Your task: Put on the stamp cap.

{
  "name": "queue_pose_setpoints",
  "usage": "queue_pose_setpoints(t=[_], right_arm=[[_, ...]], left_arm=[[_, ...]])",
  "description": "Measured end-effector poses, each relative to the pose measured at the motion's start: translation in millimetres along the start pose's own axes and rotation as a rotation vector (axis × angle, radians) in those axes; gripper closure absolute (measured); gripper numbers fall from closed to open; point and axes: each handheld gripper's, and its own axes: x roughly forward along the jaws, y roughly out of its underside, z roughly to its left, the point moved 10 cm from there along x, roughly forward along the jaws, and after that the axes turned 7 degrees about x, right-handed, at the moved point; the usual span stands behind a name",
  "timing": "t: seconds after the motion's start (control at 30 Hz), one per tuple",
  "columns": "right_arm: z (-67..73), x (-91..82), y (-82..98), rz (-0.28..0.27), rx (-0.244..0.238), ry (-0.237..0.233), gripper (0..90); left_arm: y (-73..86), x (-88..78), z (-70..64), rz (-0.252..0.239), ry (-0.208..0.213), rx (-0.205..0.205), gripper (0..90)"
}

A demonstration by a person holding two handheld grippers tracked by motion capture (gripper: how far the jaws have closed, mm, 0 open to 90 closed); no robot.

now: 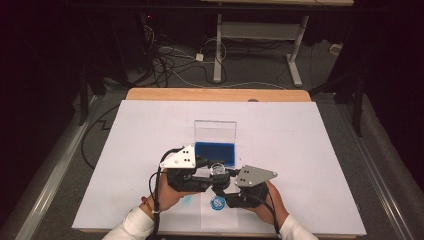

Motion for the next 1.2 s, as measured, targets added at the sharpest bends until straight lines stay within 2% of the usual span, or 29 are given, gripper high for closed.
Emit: queue_pose_setpoints(t=[0.07,0.17,0.47,0.7,0.97,1.03,1.2], right_arm=[[0.2,-0.6,-0.4,-0.003,-0.002,0.003,38.4],[0.9,-1.5,-1.2,-0.007,-0.004,0.002,38.4],[1.7,-2.0,2.0,0.011,-0.009,0.003,38.4],[0.4,-4.6,2.5,0.015,-0.033,0.016,38.6],[-0.7,-4.5,5.7,0.035,-0.034,0.029,38.7],[-1.2,-5.3,5.9,0.032,-0.036,0.036,38.8],[-1.2,-5.7,6.7,0.029,-0.053,0.051,38.8]], left_arm=[[2.0,1.0,0.5,0.016,-0.012,0.011,54.1],[2.8,1.9,-0.2,-0.001,0.01,-0.01,54.1],[6.6,5.6,-1.0,-0.027,0.028,-0.045,54.1],[8.4,5.1,0.7,-0.052,0.054,-0.086,54.0],[13.7,7.8,2.4,-0.065,0.075,-0.142,54.1],[13.7,7.6,2.5,-0.081,0.088,-0.164,54.1],[13.4,10.7,-1.9,-0.067,0.09,-0.141,54.2]])
